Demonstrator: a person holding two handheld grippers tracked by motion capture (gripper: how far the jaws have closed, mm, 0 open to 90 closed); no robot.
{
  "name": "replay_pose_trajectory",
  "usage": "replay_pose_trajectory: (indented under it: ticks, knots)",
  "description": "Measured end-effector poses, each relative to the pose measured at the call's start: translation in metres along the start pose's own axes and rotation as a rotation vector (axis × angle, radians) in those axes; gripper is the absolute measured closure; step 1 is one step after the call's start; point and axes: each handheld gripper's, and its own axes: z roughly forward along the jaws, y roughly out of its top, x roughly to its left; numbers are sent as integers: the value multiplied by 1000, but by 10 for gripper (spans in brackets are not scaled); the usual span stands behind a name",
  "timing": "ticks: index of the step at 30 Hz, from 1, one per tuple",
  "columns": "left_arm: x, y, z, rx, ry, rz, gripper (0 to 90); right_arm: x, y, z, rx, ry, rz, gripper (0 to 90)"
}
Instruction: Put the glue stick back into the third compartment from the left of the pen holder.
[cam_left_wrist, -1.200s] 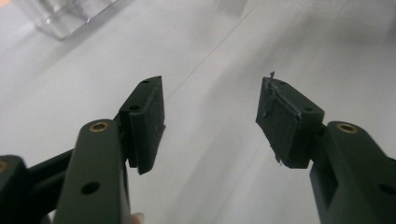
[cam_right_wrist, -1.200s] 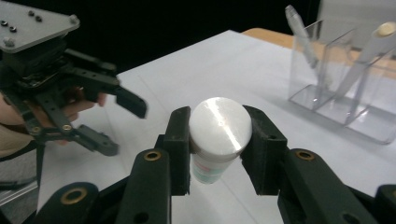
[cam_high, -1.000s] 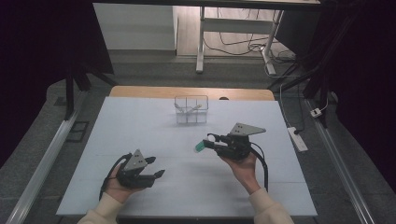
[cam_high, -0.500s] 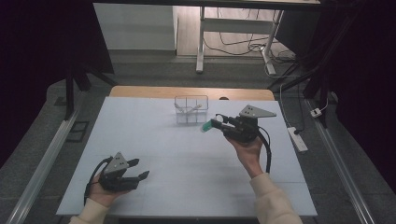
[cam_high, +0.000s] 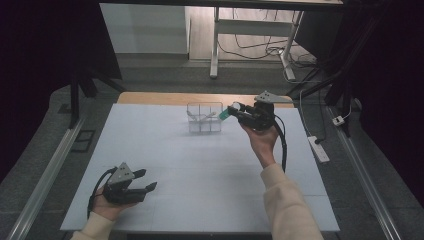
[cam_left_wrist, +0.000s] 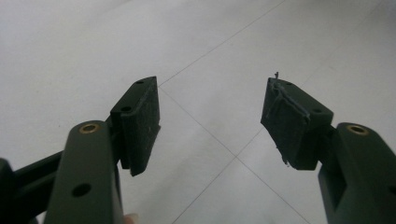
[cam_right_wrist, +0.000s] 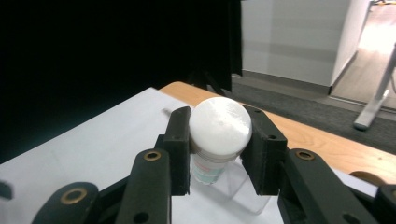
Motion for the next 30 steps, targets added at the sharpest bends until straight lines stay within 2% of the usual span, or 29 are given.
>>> replay_pose_trajectory:
  ticks: [6, 10, 16, 18, 25, 26, 27, 29, 30]
  knots:
    - [2, -1, 1, 6, -6, -2, 369, -16, 12, 16, 7, -47, 5, 641]
    - [2, -1, 1, 7, -8, -5, 367, -25, 12, 30, 25, -54, 16, 641]
    - [3, -1, 2, 12, -10, -5, 362, -34, 3, 55, 68, -64, 31, 640]
    - [4, -1, 2, 10, -12, -6, 362, -37, -1, 62, 76, -54, 45, 640]
    - [4, -2, 3, 18, -14, -6, 359, -39, -11, 81, 117, -75, 40, 635]
    - [4, -3, 3, 19, -14, -7, 359, -39, -13, 83, 123, -76, 41, 625]
    - [4, -3, 3, 20, -14, -9, 358, -39, -14, 84, 120, -66, 46, 578]
    - [4, -3, 4, 22, -14, -10, 357, -38, -14, 82, 102, -65, 54, 511]
    - [4, -3, 4, 22, -14, -9, 356, -37, -13, 81, 92, -59, 59, 507]
